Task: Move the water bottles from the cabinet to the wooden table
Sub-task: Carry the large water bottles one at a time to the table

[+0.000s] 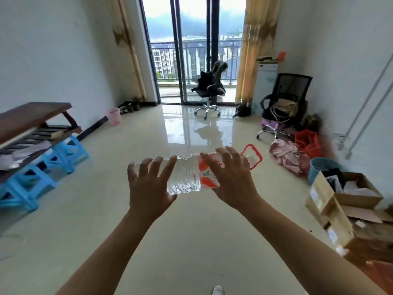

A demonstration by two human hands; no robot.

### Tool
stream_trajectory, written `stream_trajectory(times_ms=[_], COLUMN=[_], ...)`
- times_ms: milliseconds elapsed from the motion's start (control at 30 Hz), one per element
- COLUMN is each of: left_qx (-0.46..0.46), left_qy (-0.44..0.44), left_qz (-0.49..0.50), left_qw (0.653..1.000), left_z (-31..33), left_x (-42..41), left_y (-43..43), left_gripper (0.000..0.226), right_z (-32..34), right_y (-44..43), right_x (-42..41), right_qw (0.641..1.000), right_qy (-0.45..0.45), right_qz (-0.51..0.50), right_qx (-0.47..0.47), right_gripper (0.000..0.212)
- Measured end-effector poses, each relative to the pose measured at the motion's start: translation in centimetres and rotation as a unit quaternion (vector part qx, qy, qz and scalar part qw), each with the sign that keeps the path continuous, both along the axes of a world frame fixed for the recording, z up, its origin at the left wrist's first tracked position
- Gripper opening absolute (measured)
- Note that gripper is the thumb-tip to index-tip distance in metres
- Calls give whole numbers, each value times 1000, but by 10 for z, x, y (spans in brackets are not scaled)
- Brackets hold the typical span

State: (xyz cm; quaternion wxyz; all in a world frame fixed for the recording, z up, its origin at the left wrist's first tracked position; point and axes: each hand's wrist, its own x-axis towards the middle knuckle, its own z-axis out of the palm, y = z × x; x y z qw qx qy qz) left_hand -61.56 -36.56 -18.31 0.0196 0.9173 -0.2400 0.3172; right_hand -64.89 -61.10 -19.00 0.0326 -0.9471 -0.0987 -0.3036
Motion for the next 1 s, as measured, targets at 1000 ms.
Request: stream_trajectory(times_ms=[1000], left_qx=[19], left_qy=[-102], left_qz=[356], left_qw=[929], left_z=[76], left_x=[530], left_y=[442], left_gripper=[96], right_z=[94], right_y=[483], right_x=[699], right_qw=[936], right_qy=[-95], right_qz=[339], right_qx=[-21], right_gripper=[80])
